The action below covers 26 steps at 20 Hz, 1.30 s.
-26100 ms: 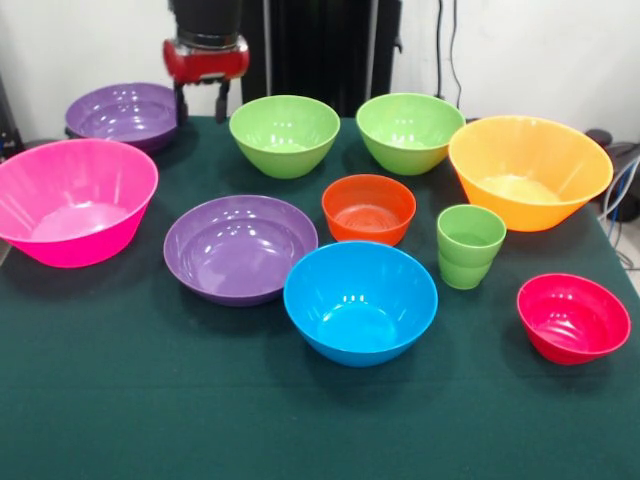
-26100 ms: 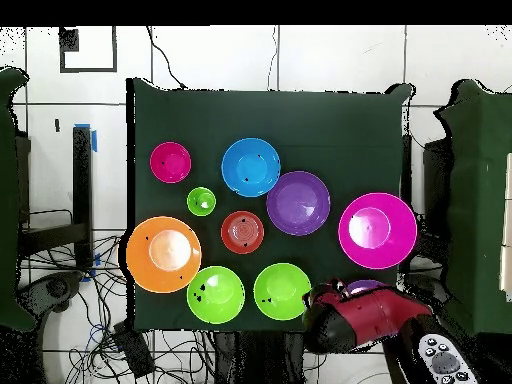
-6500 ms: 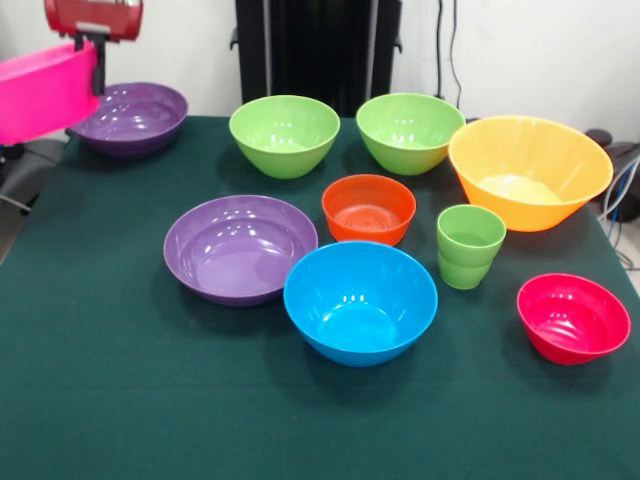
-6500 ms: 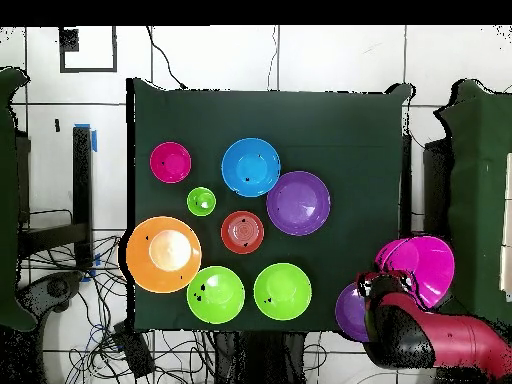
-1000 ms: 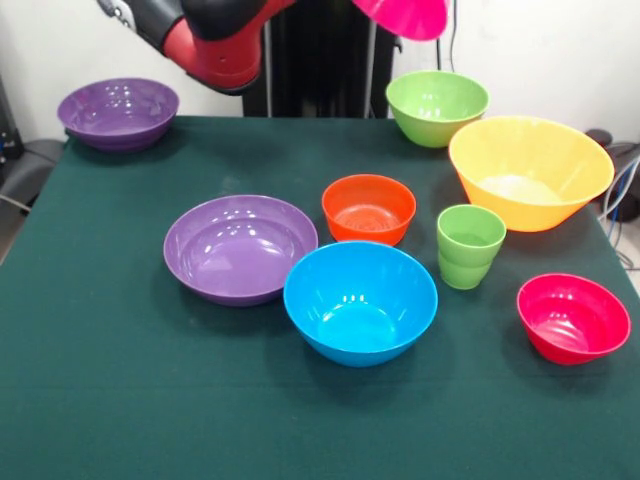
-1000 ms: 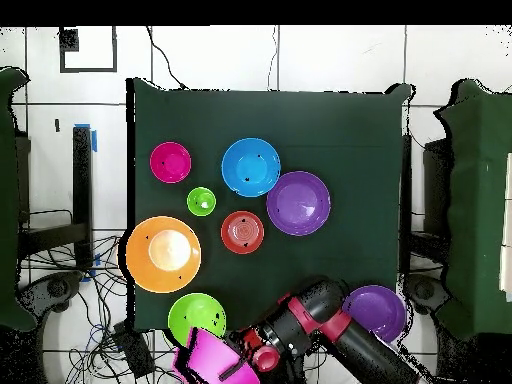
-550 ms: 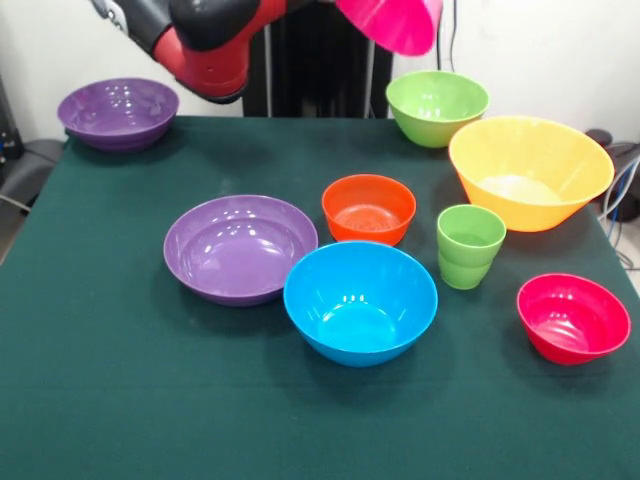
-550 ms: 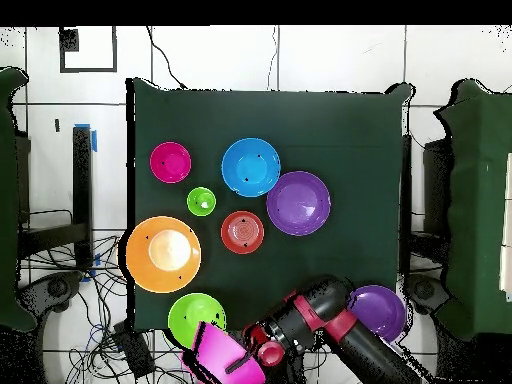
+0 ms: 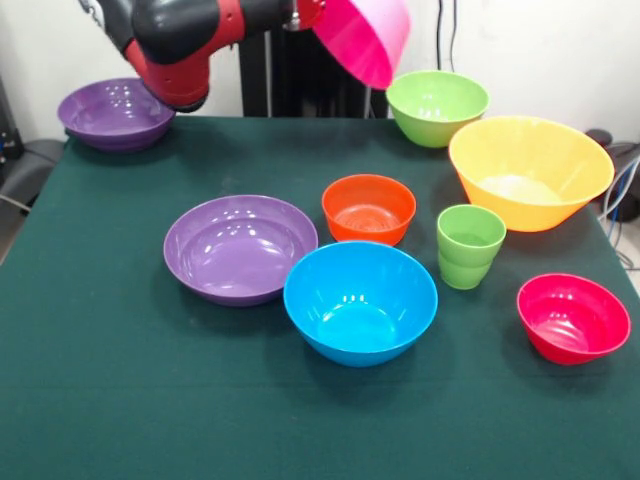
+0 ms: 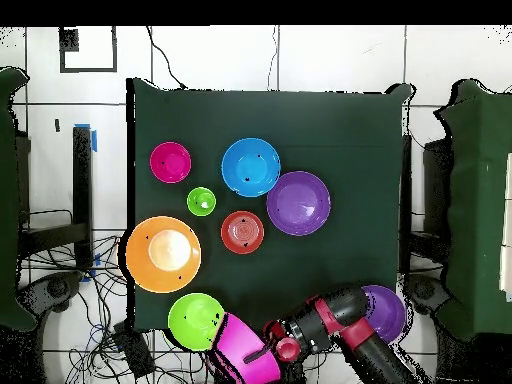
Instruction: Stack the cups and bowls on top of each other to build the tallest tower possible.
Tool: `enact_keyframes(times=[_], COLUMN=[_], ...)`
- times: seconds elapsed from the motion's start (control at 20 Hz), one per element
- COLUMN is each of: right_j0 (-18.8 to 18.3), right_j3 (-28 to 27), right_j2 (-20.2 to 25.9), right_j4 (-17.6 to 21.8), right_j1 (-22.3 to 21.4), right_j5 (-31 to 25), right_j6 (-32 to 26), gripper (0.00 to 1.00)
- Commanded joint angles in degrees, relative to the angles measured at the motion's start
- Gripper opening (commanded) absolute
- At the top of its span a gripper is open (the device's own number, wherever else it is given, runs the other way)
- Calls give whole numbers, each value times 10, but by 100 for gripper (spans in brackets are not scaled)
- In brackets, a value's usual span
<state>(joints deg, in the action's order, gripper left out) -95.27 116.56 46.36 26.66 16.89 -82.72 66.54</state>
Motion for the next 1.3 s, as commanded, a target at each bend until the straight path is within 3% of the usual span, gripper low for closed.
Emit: enact_keyframes(times=[0.05, 0.35, 0.7, 1.3], right_j0=[3, 7, 11, 2], right_j3=[-144, -212, -244, -78], right_j2=[-54, -77, -83, 5], right_j4=[50, 86, 103, 86], right_j1=[31, 54, 81, 35], right_j5=[-77, -90, -74, 25], right_j6=[-225, -275, -316, -212], gripper=[0, 0, 0, 0])
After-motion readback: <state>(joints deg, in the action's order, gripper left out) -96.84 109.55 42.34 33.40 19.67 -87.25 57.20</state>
